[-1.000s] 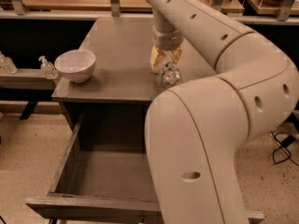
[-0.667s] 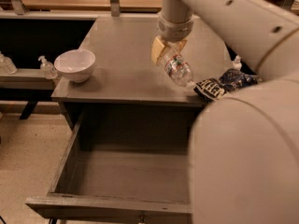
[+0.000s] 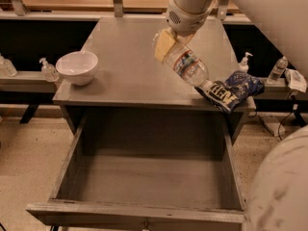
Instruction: Place water bottle into top drawer
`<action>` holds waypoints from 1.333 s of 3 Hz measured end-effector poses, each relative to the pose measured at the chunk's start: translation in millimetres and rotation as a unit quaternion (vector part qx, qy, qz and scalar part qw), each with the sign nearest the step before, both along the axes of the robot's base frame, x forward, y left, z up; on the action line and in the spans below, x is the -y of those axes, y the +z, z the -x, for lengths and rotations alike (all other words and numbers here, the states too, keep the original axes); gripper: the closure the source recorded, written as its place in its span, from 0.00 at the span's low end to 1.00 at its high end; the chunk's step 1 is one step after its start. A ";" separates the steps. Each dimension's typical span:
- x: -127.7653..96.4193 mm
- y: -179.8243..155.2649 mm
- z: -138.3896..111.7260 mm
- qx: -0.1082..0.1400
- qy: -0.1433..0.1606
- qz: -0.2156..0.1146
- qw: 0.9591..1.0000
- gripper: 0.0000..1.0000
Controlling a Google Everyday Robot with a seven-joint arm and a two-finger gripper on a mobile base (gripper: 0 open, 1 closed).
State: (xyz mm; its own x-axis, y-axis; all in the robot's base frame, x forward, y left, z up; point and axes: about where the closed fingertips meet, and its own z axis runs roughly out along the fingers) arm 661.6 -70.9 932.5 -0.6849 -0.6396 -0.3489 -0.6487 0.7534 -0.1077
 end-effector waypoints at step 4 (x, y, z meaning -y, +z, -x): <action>-73.8 -20.5 89.5 0.009 0.281 0.007 0.960 1.00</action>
Offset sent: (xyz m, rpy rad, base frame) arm -0.0765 0.0888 -0.0346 -0.0989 0.0195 0.5188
